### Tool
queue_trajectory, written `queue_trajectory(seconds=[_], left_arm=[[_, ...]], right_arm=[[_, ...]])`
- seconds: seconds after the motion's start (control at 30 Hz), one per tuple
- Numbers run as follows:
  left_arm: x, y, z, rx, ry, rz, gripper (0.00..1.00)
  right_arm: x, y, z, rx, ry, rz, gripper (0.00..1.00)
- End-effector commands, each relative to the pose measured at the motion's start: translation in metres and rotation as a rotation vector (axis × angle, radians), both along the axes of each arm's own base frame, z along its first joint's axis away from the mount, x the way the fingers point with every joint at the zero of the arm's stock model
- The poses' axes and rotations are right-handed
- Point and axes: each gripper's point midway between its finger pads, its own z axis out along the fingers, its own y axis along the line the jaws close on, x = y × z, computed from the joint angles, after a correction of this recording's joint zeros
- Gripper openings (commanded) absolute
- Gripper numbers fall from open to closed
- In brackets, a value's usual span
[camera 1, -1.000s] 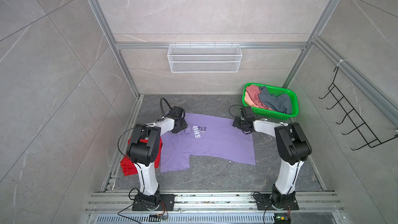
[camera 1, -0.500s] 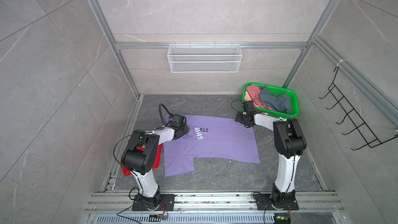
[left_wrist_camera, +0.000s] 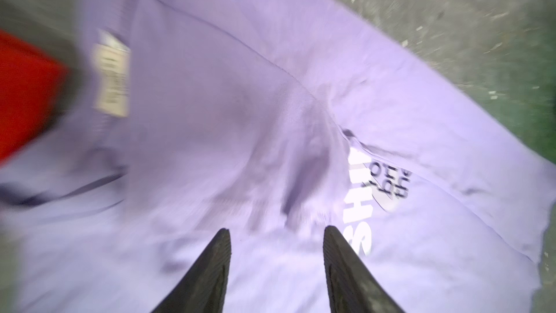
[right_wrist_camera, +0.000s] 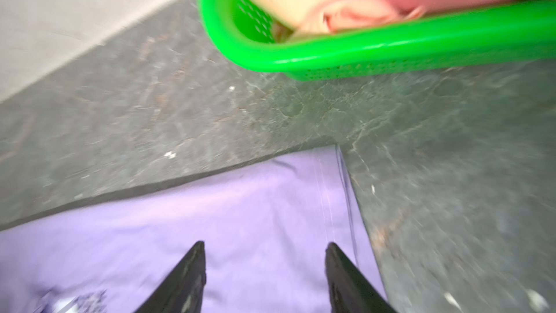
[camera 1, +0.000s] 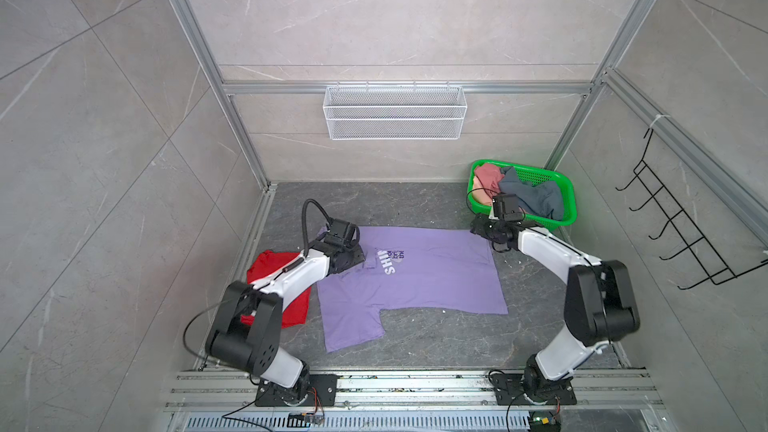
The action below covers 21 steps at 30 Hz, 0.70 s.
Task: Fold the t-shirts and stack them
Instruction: 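Release the purple t-shirt and move both grippers to its near hem corners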
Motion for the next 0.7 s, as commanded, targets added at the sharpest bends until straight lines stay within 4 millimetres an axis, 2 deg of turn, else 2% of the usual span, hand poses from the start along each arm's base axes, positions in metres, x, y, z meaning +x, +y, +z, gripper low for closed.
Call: queue_trajectory(seconds=[0.0,0.13,0.2,0.3,0.43,0.53,0.67], left_arm=[[-0.055,0.041,-0.004,0.134,0.111,0.057,0.53],[-0.118,0.052,-0.020,0.077,0.183,0.117,0.51],[-0.156,0.056,-0.030,0.072,0.241,0.141,0.51],[-0.194,0.067,-0.036,0.066,0.277,0.180,0.51],[-0.223,0.076,-0.050,0.070,0.363,0.209,0.51],[-0.240,0.078,-0.062,0.079,0.420,0.220,0.51],[-0.245,0.076,-0.074,0.073,0.445,0.214,0.51]], right_arm=[[-0.041,-0.012,-0.007,-0.009,0.075,-0.057,0.65],[-0.079,-0.025,-0.009,-0.013,0.093,-0.102,0.68],[-0.097,-0.036,-0.010,0.012,0.075,-0.149,0.72],[-0.121,-0.049,-0.014,0.034,0.069,-0.210,0.76],[-0.141,-0.058,-0.020,0.034,0.100,-0.246,0.77],[-0.147,-0.061,-0.020,0.037,0.109,-0.263,0.77],[-0.149,-0.063,-0.026,0.052,0.117,-0.278,0.77]])
